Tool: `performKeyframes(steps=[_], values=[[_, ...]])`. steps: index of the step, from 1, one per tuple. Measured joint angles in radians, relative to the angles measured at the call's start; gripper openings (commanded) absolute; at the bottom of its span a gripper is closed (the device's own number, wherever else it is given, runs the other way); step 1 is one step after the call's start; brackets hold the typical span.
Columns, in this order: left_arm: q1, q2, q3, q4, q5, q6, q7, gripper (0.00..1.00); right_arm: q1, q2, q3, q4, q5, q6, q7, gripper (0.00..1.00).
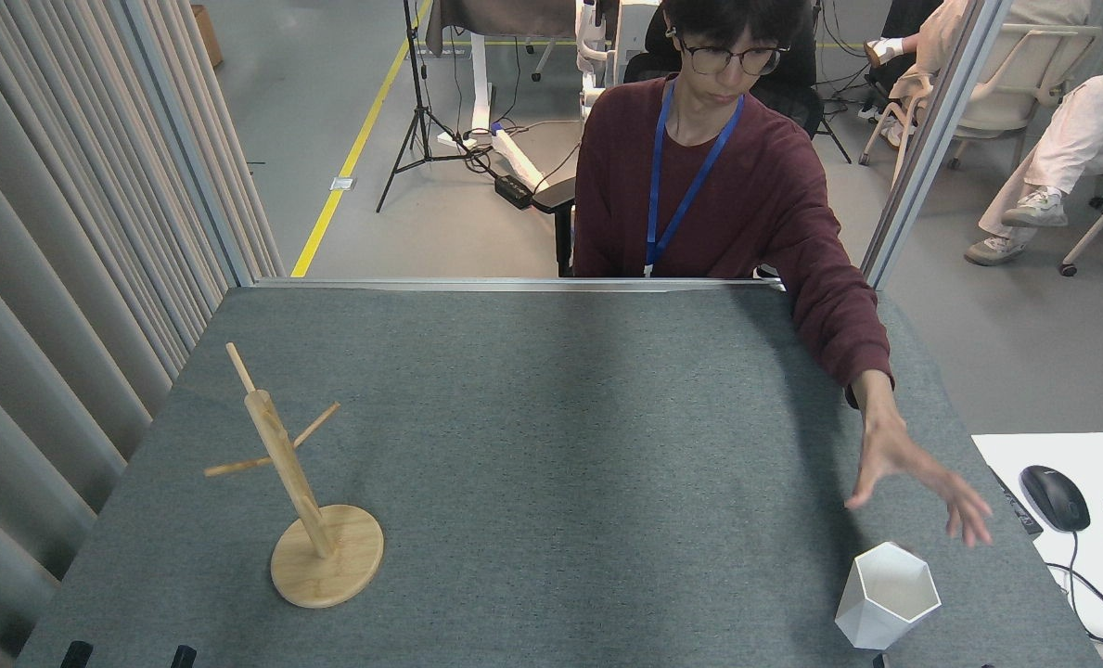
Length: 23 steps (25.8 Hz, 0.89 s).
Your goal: Hang cup on storage rack
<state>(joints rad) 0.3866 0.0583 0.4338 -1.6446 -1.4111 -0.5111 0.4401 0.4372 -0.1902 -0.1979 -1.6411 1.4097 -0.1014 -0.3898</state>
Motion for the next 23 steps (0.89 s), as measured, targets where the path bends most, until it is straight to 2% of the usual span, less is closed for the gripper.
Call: performKeyframes(steps=[11, 23], values=[[-0.01, -0.01, 0.002, 0.021, 0.006, 0.002, 0.002, 1.0, -0.018, -0.007, 0.001, 0.038, 0.005, 0.014, -0.001, 1.0], [-0.011, -0.011, 0.002, 0.031, 0.003, 0.002, 0.003, 1.0, -0.146, -0.017, 0.01, 0.162, 0.01, 0.02, 0.037, 1.0]])
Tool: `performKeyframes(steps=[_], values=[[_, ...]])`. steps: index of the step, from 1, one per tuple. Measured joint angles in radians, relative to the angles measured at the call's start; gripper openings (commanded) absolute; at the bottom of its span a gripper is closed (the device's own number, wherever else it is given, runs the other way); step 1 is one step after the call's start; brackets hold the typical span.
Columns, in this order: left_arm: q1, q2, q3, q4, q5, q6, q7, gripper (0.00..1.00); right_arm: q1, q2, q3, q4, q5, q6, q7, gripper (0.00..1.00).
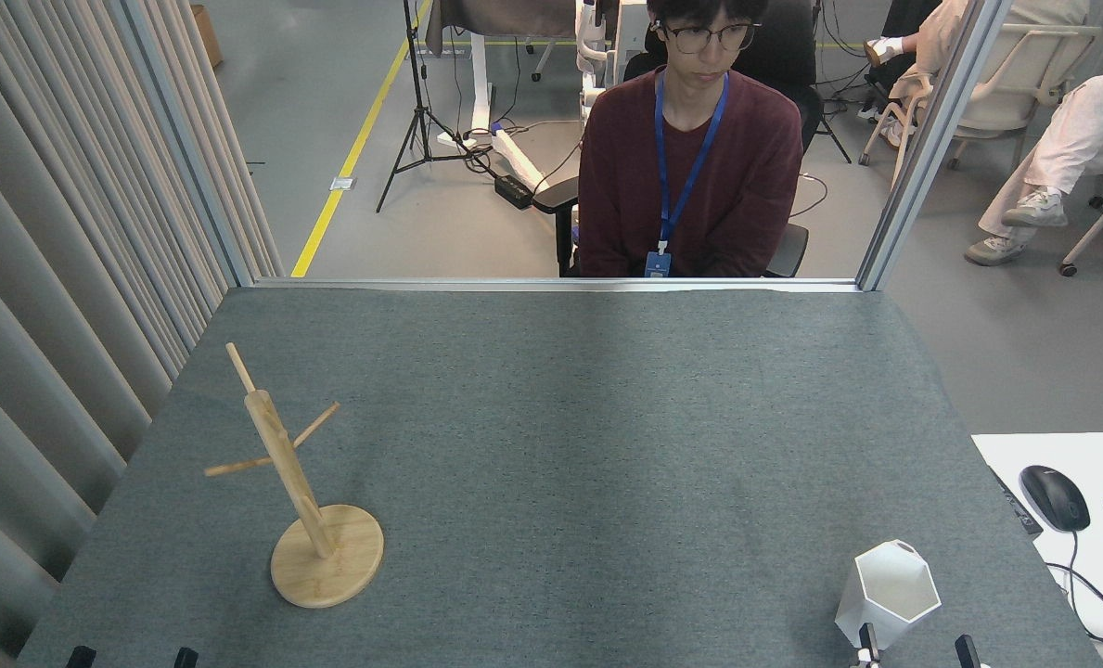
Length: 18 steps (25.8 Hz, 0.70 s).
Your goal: Hang cup on storage rack
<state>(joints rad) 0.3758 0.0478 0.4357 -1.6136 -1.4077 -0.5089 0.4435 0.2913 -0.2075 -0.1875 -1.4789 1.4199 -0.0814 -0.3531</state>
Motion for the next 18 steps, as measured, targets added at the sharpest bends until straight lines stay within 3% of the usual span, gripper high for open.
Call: performKeyframes(steps=[18], values=[[0.0, 0.004, 0.006, 0.007, -0.002, 0.016, 0.0, 1.0, -0.1, -0.007, 0.021, 0.101, 0.002, -0.01, 0.002, 1.0]])
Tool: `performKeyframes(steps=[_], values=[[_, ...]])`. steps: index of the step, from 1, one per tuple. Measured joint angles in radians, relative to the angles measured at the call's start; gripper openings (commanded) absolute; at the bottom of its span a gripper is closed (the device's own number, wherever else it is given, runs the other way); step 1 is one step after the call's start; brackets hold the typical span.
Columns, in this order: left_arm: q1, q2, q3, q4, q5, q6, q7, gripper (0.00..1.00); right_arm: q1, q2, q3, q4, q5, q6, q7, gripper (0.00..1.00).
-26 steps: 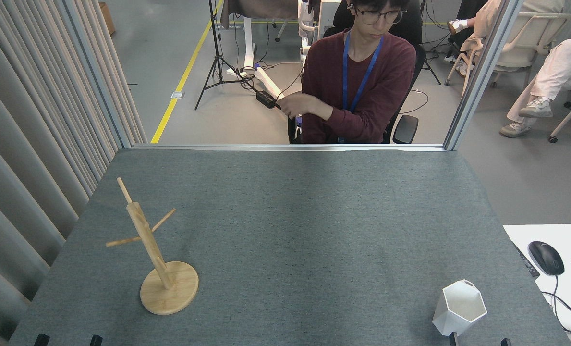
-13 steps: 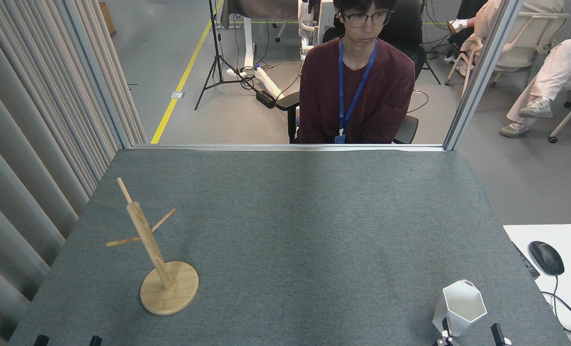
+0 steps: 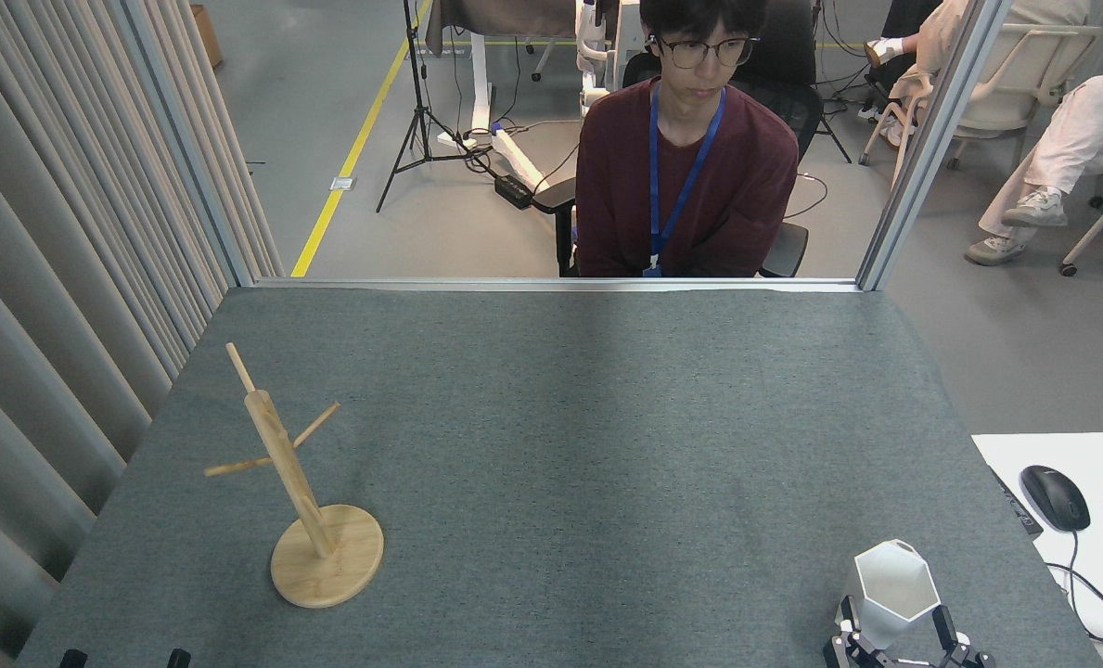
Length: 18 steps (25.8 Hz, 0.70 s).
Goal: Hang cup on storage rack
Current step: 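Close the right gripper around the white hexagonal cup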
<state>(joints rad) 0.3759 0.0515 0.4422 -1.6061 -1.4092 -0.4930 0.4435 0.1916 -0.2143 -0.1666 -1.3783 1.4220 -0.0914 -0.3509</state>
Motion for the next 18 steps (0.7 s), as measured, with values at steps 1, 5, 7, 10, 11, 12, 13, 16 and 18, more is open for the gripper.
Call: performKeyframes(steps=[1, 5, 7, 10, 11, 12, 13, 16, 18], values=[[0.0, 0.0, 0.0, 0.0, 0.0, 0.002, 0.0, 1.0, -0.005, 0.0, 0.001, 0.008, 0.0, 0.0, -0.001, 1.0], [0.0, 0.002, 0.0, 0.0, 0.0, 0.007, 0.0, 1.0, -0.029, 0.0, 0.005, 0.044, 0.0, -0.002, -0.003, 1.0], [0.0, 0.003, 0.0, 0.0, -0.001, 0.008, 0.0, 1.0, -0.044, 0.0, 0.006, 0.061, 0.001, -0.003, -0.004, 1.0], [0.0, 0.003, 0.0, 0.0, -0.002, 0.008, 0.0, 1.0, -0.057, 0.0, 0.006, 0.079, 0.004, -0.005, -0.005, 1.0], [0.0, 0.003, 0.0, 0.0, -0.002, 0.008, 0.0, 1.0, -0.059, 0.0, 0.006, 0.082, 0.005, -0.005, -0.005, 1.0], [0.0, 0.004, 0.0, 0.0, -0.002, 0.008, 0.0, 1.0, -0.059, 0.0, 0.006, 0.085, 0.005, -0.006, -0.005, 1.0], [0.0, 0.005, 0.0, 0.0, -0.001, 0.008, 0.0, 1.0, -0.06, 0.0, 0.006, 0.085, 0.006, -0.007, -0.005, 1.0], [0.0, 0.006, 0.0, 0.0, -0.001, 0.008, 0.0, 1.0, -0.058, 0.001, 0.006, 0.085, 0.005, -0.016, -0.006, 1.0], [0.001, 0.006, 0.0, -0.001, 0.0, 0.009, 0.0, 1.0, -0.055, 0.001, 0.005, 0.081, 0.003, -0.026, -0.006, 1.0]])
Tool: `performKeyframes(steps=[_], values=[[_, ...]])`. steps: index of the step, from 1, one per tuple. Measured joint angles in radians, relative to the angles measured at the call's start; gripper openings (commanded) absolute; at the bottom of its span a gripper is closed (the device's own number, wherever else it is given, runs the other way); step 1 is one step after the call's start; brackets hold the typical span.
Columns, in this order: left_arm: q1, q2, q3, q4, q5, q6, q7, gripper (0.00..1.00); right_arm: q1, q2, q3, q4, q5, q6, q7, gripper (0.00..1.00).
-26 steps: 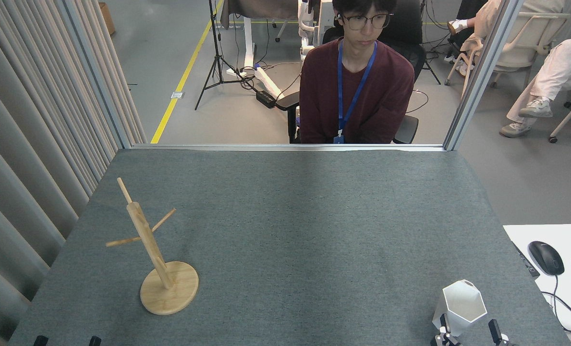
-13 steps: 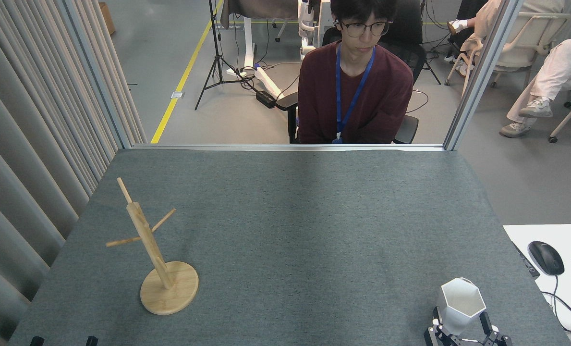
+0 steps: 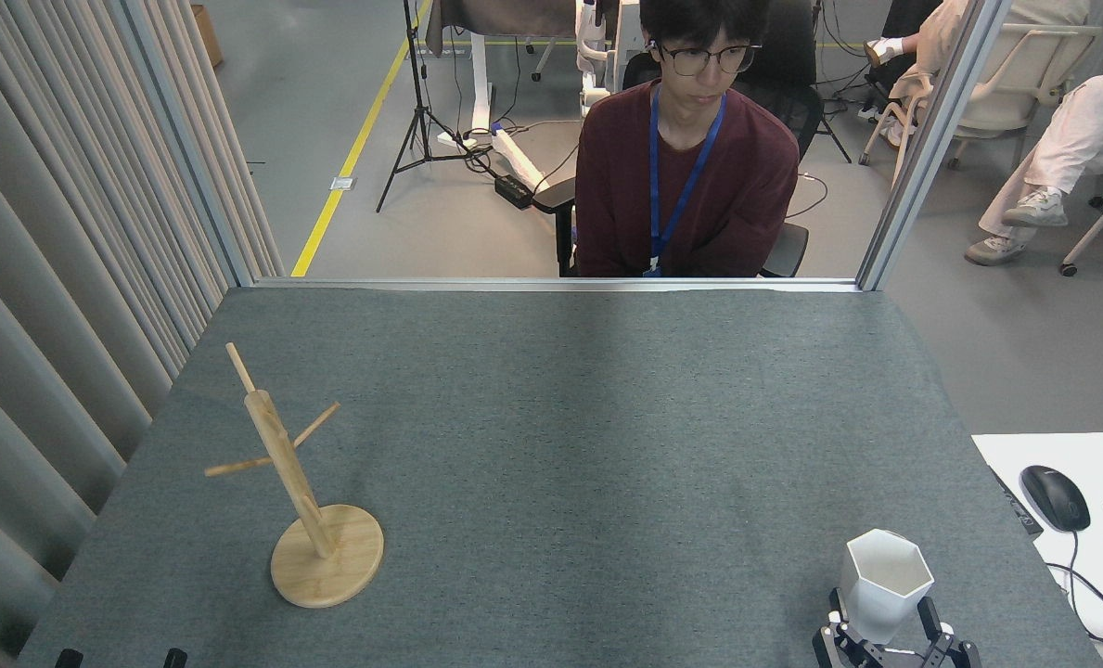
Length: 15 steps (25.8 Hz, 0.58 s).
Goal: Hang cup on storage rack
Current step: 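Close the right gripper around the white hexagonal cup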
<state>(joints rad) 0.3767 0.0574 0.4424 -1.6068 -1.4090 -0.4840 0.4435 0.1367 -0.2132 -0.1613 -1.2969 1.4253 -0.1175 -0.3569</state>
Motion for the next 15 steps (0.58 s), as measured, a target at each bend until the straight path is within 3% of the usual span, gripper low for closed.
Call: performKeyframes(steps=[15], values=[[0.0, 0.002, 0.001, -0.005, 0.002, -0.001, 0.0, 1.0, 0.025, -0.039, -0.027, -0.022, -0.038, -0.084, 0.0, 1.0]])
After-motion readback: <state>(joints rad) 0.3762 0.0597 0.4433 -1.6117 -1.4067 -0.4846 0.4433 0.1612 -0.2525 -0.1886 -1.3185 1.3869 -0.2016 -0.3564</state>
